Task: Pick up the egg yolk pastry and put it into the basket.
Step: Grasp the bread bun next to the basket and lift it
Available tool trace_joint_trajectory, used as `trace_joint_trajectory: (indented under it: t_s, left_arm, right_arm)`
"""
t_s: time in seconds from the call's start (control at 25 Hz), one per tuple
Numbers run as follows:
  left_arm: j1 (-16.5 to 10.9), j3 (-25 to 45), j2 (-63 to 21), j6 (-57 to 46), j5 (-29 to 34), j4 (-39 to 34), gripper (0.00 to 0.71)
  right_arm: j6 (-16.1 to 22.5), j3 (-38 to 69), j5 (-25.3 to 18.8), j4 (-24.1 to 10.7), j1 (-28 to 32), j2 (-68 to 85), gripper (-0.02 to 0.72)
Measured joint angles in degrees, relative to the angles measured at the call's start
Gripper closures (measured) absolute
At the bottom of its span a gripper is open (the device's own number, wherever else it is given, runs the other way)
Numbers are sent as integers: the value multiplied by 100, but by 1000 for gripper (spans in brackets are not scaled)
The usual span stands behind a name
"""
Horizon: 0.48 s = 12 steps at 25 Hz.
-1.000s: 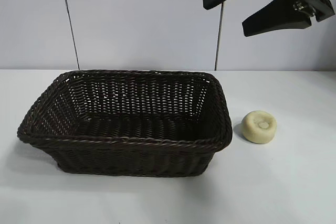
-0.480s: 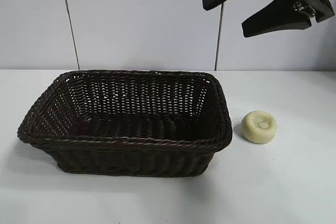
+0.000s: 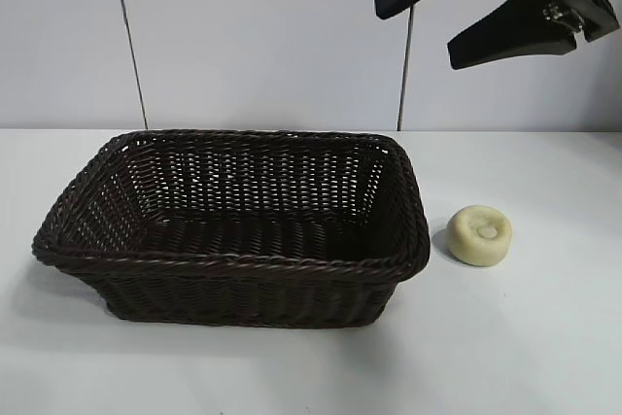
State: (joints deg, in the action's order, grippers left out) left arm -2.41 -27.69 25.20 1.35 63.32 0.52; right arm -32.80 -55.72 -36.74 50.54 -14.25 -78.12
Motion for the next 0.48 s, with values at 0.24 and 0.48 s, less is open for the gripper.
trace_joint_trajectory:
  t_s: [0.24,0.48]
  left_arm:
    - [0,0,-32,5,-6,17,142]
    - [75,0,-320,5,-6,17,142]
  right_arm:
    - [0,0,0,0,0,0,136]
    - [0,0,0,0,0,0,136]
